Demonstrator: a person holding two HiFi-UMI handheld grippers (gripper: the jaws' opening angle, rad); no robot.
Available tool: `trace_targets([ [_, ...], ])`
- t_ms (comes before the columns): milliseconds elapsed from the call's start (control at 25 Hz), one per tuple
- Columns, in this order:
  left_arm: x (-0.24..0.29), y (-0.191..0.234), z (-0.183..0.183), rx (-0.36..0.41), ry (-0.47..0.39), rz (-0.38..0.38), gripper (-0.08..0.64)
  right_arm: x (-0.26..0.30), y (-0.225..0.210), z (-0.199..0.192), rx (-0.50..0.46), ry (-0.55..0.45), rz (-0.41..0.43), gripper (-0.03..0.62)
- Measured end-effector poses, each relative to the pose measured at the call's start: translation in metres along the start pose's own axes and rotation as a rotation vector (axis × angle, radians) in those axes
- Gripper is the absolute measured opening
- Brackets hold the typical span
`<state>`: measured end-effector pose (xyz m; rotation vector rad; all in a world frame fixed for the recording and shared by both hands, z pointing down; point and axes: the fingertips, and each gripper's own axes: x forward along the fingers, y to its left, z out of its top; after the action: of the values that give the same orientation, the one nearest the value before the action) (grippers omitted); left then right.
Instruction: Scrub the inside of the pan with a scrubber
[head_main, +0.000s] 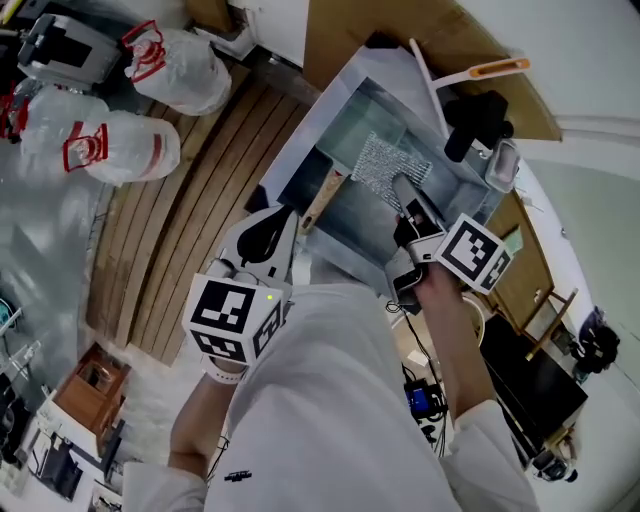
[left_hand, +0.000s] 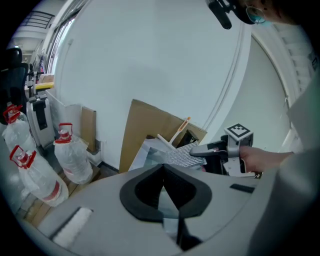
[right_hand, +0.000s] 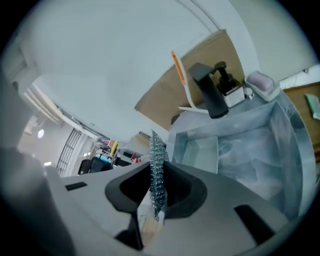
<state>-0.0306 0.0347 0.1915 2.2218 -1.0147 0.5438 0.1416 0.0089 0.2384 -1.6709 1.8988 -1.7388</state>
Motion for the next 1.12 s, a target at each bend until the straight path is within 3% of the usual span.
trace_targets([
  [400, -0.018, 0.002, 0.011, 0.023, -0.029, 0.035, 0.005, -0.061, 0.041, -0.015, -0.557, 0.011, -0.061, 0.058],
  [1120, -0.03, -0.01, 0.026, 0.047, -0.041, 0.013, 0.005, -0.057, 0.082, -0.058, -0.923, 0.188, 0.065, 0.058],
])
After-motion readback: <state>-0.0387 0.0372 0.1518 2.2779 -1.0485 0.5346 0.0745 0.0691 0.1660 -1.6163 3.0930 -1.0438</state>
